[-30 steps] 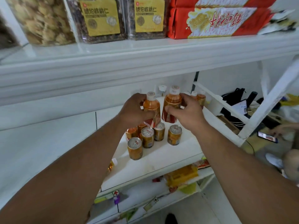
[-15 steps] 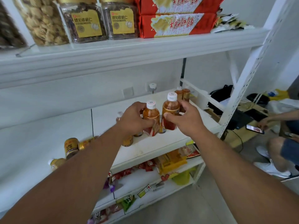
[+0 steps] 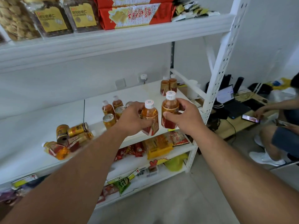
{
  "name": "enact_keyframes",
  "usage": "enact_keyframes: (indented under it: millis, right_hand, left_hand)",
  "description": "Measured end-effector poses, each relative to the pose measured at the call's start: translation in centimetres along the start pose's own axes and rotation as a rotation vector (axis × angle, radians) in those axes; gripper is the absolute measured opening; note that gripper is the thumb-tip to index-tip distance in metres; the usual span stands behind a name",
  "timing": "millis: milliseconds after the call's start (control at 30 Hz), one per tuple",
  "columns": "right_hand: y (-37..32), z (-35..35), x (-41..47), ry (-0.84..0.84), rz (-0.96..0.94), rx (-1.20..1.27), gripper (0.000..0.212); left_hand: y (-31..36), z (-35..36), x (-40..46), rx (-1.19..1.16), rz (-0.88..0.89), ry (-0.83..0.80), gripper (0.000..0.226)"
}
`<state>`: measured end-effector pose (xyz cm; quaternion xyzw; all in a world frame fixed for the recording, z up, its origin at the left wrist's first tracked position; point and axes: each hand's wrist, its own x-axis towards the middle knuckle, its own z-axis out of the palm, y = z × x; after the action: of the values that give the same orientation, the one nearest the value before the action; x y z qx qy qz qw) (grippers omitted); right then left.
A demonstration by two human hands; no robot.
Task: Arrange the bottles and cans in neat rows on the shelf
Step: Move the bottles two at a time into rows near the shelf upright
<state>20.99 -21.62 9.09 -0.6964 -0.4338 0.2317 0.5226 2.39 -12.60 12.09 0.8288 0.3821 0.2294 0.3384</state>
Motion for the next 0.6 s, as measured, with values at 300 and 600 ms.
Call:
enact_keyframes:
  millis: [300,600]
  right_hand:
    - [1.8,-2.6,1.8,0.074,0.045,-0.046,0.056]
    - [3.3,-5.2,5.4,0.129,0.072,-0.062,0.064]
  left_hand:
    - [0.3,2.7,3.9,-0.038,0.021,-0.023,0.038]
    - [1.1,5.6,8.4,-0.068,-0.013,-0.072,0.040]
